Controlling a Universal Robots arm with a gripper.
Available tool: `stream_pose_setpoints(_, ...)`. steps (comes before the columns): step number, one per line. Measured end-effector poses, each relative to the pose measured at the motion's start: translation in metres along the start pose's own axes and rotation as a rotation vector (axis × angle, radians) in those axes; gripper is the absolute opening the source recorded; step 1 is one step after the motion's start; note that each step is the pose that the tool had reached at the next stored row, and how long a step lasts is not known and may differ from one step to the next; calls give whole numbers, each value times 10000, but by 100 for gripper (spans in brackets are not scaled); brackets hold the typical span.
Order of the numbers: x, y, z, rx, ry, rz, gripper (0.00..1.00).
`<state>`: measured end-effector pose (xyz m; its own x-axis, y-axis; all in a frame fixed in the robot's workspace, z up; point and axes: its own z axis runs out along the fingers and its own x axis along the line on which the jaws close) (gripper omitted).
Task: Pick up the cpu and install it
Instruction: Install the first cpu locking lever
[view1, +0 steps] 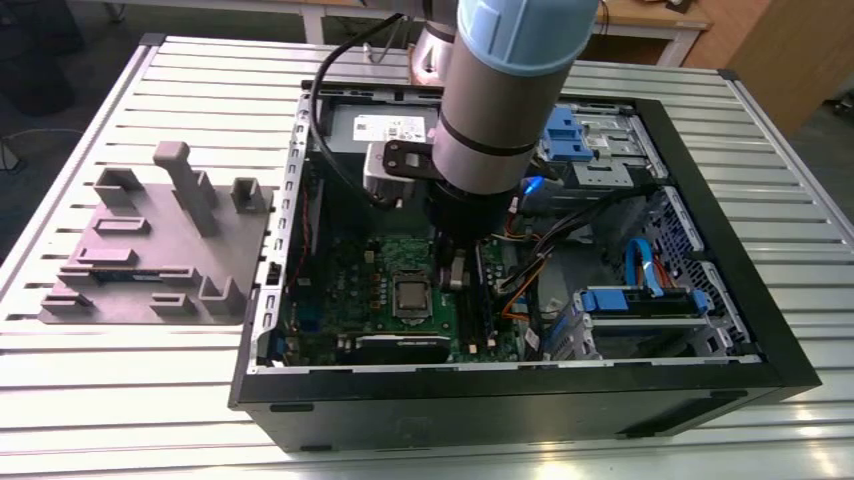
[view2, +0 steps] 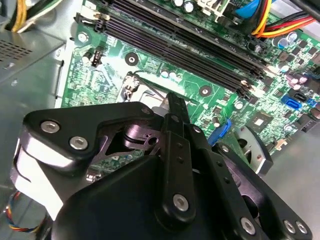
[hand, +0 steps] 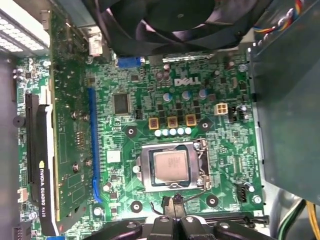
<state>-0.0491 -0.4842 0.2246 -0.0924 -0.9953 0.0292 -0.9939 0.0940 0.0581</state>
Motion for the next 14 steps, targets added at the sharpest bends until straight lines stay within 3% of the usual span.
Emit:
stream_pose_setpoints(7, 55, -10, 96, -5, 15, -237, 10)
stream_pose_setpoints(14, 78, -16, 149, -20, 76, -500, 10)
